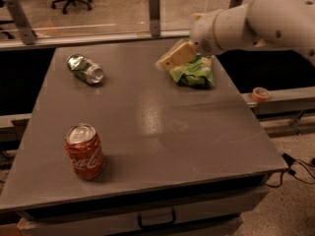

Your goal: Knock green can over

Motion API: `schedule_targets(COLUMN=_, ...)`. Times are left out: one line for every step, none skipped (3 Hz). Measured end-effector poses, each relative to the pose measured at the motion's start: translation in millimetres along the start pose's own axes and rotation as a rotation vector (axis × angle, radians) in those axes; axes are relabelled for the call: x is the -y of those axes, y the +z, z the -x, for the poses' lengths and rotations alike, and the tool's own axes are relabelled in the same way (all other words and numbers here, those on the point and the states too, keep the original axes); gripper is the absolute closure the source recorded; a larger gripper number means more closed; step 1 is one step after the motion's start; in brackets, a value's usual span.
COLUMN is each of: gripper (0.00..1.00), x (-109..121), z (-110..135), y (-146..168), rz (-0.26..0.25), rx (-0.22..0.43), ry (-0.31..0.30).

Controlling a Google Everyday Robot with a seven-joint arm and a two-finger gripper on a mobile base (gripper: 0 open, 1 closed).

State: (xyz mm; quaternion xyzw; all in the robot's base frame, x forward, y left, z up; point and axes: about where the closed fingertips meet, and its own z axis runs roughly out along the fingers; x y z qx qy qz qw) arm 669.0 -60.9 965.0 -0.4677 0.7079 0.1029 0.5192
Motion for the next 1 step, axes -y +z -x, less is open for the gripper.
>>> schedule_targets(gripper=0.00, x=-8.1, z=3.9, y=10.8, rz=0.024, rx=0.012, ry=0.002)
